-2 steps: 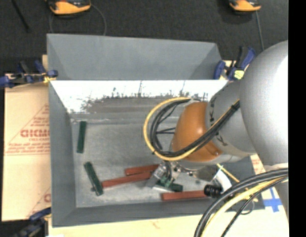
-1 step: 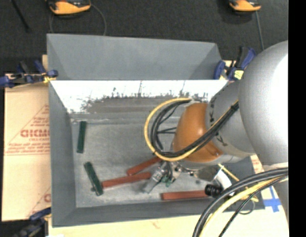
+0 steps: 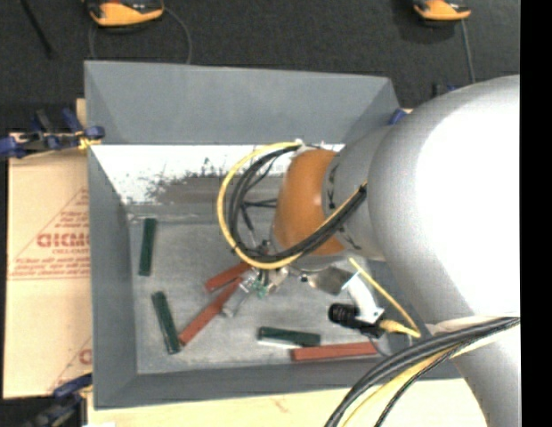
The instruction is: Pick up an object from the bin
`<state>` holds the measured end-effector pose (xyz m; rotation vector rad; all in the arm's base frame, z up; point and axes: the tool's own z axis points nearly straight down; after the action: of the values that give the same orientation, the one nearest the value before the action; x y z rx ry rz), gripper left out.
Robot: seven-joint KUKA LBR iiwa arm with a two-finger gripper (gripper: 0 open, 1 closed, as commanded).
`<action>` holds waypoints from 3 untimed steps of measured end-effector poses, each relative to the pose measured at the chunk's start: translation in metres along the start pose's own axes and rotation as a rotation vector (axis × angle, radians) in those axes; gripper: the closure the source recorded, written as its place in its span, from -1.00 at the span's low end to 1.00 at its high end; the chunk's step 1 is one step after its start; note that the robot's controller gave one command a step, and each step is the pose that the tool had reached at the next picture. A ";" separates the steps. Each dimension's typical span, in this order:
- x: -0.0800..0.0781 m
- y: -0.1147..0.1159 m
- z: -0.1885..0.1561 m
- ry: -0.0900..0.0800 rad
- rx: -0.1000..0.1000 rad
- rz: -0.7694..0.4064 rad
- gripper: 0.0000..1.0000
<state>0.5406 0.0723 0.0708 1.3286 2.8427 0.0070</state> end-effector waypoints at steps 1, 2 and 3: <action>-0.047 0.037 -0.034 -0.004 0.000 -0.006 -1.00; -0.061 0.061 -0.189 -0.007 -0.004 -0.102 -1.00; -0.018 0.062 -0.037 0.004 0.007 -0.468 -1.00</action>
Offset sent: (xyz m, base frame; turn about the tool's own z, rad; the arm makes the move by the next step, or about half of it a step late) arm 0.0550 -0.0121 0.0315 0.0013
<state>0.5995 0.0980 0.1084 0.6341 3.0789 -0.0025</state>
